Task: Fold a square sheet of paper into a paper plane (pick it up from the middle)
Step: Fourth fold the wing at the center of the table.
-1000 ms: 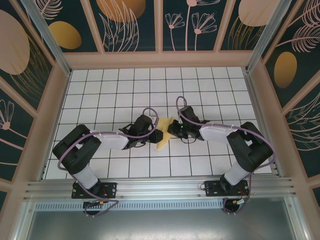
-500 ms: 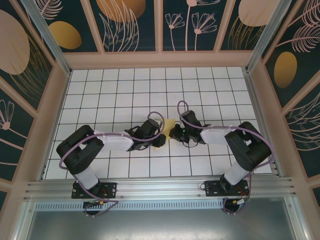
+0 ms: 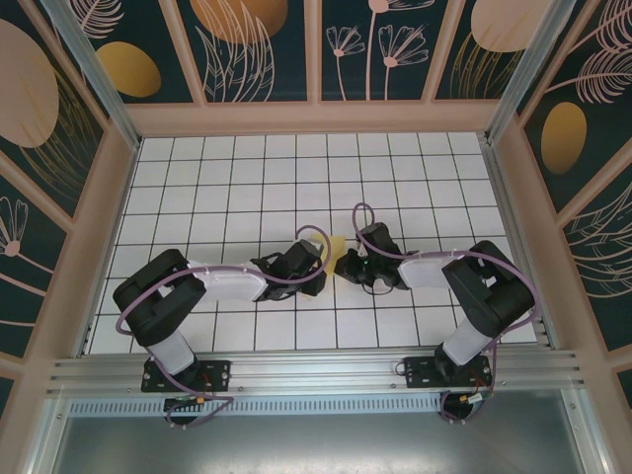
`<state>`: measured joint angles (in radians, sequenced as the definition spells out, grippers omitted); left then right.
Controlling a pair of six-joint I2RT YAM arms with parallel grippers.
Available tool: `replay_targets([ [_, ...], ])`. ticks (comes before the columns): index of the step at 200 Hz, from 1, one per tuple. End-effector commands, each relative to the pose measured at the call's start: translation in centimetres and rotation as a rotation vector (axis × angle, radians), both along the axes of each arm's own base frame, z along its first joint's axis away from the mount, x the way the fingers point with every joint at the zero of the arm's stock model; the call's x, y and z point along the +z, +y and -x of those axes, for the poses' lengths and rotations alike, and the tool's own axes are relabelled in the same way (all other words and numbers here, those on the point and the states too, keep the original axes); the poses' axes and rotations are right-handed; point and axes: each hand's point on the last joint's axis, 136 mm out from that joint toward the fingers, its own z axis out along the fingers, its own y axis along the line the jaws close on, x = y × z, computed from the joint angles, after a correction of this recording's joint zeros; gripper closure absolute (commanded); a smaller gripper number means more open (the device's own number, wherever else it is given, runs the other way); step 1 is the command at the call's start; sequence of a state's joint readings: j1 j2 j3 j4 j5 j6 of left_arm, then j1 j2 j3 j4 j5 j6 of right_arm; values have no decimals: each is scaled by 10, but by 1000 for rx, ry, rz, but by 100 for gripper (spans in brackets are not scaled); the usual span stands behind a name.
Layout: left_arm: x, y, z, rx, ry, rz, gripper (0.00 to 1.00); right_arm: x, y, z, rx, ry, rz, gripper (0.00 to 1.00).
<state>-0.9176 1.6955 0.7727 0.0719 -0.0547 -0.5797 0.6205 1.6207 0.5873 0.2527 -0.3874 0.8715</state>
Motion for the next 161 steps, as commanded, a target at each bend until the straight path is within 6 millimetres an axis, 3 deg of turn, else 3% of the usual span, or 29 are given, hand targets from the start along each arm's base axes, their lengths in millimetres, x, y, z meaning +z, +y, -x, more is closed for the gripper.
replay_targets([
  [1, 0, 3, -1, -4, -12, -39, 74, -1, 3, 0, 5, 5, -32, 89],
  [40, 1, 0, -2, -10, -16, -25, 85, 8, 8, -1, 16, -14, -65, 88],
  [80, 2, -2, -2, -17, -21, -22, 75, 6, 14, -5, 32, -8, -75, 88],
  [102, 0, 1, -1, -14, -21, -26, 76, 6, 15, -8, 32, -11, -73, 88],
  [139, 1, -2, 3, -22, -13, 14, 93, -6, 11, -9, 19, 13, -38, 88],
  [161, 5, -7, 4, -28, -12, 54, 96, -12, 5, -8, 2, 27, 3, 88],
])
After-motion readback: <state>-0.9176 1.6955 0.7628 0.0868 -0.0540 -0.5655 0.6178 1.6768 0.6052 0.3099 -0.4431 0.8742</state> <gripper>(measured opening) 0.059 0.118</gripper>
